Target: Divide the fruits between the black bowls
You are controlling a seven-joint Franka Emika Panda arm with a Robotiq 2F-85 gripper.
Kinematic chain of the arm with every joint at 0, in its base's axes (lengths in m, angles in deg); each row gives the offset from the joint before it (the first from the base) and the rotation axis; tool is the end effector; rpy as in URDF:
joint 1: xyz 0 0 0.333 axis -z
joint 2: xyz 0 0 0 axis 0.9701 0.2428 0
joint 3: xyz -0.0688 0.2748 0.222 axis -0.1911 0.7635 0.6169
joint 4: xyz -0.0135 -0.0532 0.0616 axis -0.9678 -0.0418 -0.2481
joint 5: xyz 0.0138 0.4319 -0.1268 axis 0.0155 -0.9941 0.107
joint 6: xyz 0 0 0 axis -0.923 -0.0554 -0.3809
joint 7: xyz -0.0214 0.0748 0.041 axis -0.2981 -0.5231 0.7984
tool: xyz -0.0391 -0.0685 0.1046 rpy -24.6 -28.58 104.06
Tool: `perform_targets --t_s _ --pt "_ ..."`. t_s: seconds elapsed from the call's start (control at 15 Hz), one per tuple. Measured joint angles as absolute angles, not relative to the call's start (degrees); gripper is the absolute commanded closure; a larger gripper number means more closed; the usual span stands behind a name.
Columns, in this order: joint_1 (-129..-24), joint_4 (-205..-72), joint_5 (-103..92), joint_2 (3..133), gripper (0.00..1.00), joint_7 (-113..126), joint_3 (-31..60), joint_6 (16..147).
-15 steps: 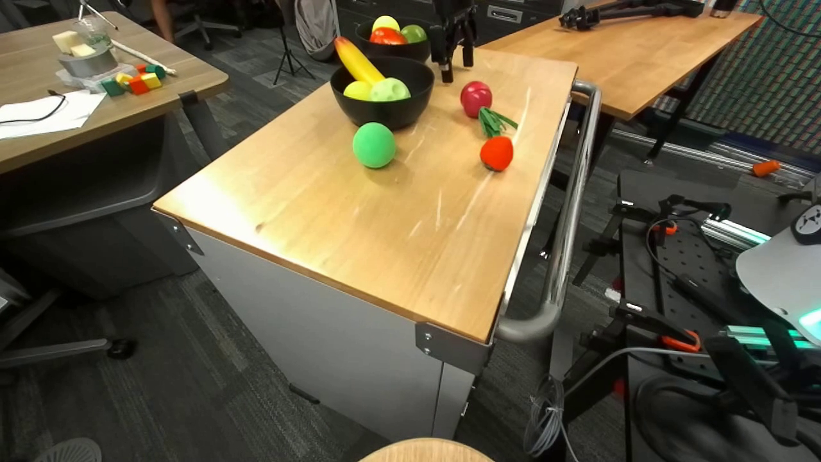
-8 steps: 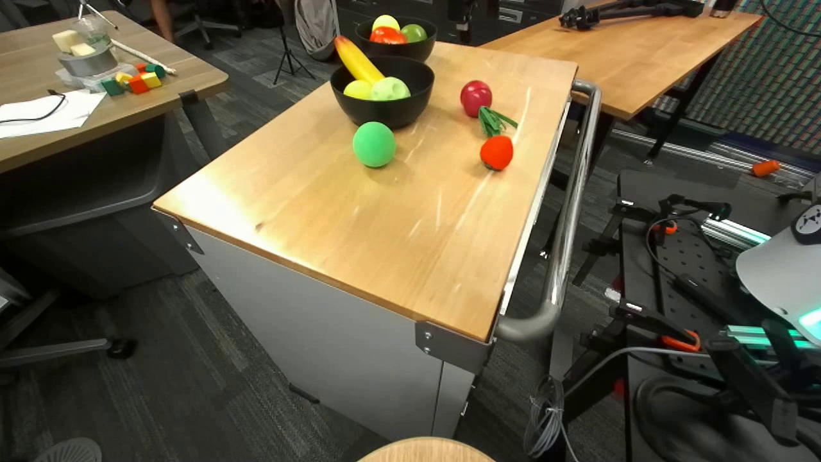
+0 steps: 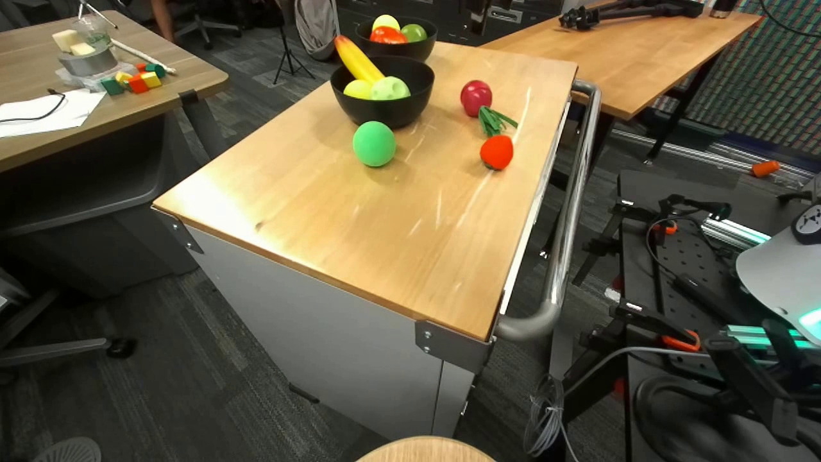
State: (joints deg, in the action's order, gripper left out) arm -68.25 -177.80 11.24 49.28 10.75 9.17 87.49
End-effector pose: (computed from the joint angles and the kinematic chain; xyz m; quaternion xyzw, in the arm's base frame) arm 0.5470 -0.1718 0.3689 0.9831 -0.1038 0.0888 0.1217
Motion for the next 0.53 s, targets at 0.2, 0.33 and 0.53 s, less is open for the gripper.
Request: perform_targets --t_s 0.2,0.33,0.53 --pt "-68.27 -177.8 6.89 50.19 0.0 8.82 9.56 88.27" --pt "-68.46 -177.33 -0.75 52.0 0.0 5.73 10.33 89.91" --pt "-68.63 -175.89 -9.97 55.12 0.0 2.45 11.8 90.32"
